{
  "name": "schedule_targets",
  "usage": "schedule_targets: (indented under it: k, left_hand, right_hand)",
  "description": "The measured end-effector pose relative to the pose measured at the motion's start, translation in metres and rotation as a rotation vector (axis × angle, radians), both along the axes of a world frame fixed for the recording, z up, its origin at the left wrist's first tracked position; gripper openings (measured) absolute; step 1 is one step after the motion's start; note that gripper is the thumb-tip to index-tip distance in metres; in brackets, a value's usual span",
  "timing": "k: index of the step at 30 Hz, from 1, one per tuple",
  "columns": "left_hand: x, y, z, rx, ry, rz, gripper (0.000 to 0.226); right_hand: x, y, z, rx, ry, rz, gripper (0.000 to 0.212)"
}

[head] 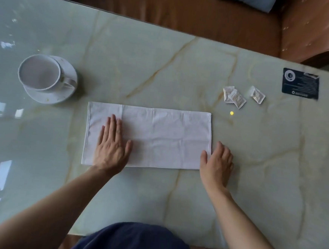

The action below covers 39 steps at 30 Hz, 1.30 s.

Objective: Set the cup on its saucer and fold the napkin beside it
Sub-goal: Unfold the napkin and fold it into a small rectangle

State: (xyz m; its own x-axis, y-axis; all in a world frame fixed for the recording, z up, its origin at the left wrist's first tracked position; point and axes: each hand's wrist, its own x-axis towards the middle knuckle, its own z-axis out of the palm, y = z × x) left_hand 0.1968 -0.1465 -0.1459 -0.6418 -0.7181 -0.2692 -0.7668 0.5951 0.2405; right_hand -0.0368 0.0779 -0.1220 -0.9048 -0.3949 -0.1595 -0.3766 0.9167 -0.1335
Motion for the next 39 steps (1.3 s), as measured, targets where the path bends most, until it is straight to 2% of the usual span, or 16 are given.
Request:
schedule_targets:
  k: [2, 6, 9, 13, 15, 18, 20, 23, 25, 27, 28, 31, 34, 37, 39]
  left_hand:
    - [-0.030, 0.008, 0.003, 0.002, 0.041, -0.089, 0.077]
    - [-0.073, 0.019, 0.002, 0.047, 0.086, -0.268, 0.069]
    - [-0.079, 0.025, -0.009, 0.045, 0.011, -0.263, 0.068]
    - [-0.080, 0.026, -0.011, 0.026, -0.008, -0.260, 0.069]
    - [-0.081, 0.025, -0.009, 0.039, -0.013, -0.262, 0.070]
    - [-0.084, 0.023, -0.003, 0.092, -0.013, -0.251, 0.073]
    - [-0.090, 0.022, 0.007, 0.136, 0.053, -0.179, 0.071]
    - [-0.107, 0.022, 0.027, 0.226, 0.314, 0.047, 0.049]
    - [-0.122, 0.017, 0.044, 0.474, 0.499, 0.210, 0.040]
    - [-0.134, 0.005, 0.058, 0.748, 0.601, 0.316, 0.051]
    - [-0.136, -0.002, 0.063, 0.822, 0.617, 0.353, 0.054]
    - [-0.131, -0.027, 0.069, 0.744, 0.558, 0.397, 0.057]
    - [-0.113, -0.052, 0.065, 0.620, 0.509, 0.426, 0.048]
    - [-0.082, -0.079, 0.059, 0.645, 0.507, 0.478, 0.037]
    - [-0.061, -0.093, 0.056, 0.708, 0.539, 0.496, 0.038]
  right_hand:
    - [0.001, 0.004, 0.005, 0.033, -0.026, -0.093, 0.041]
    - [0.000, 0.005, 0.005, 0.079, -0.204, -0.241, 0.038]
    - [-0.006, 0.006, 0.001, 0.022, -0.338, -0.347, 0.036]
    - [-0.018, 0.007, 0.002, 0.040, -0.441, -0.318, 0.034]
    - [-0.016, 0.007, 0.009, -0.031, -0.440, -0.308, 0.035]
    - [-0.006, 0.006, 0.024, -0.307, -0.441, -0.316, 0.027]
    - [0.005, 0.000, 0.038, -0.445, -0.467, -0.257, 0.023]
    - [0.026, -0.015, 0.057, -0.556, -0.526, -0.142, 0.013]
    - [0.044, -0.029, 0.065, -0.598, -0.566, -0.066, 0.008]
    - [0.063, -0.044, 0.072, -0.621, -0.611, -0.004, 0.006]
    - [0.072, -0.051, 0.075, -0.628, -0.633, 0.020, 0.006]
    - [0.098, -0.072, 0.079, -0.647, -0.669, 0.074, 0.010]
    - [0.121, -0.090, 0.077, -0.651, -0.704, 0.098, 0.012]
    - [0.144, -0.107, 0.072, -0.627, -0.734, 0.131, 0.013]
    - [0.158, -0.118, 0.068, -0.611, -0.754, 0.165, 0.012]
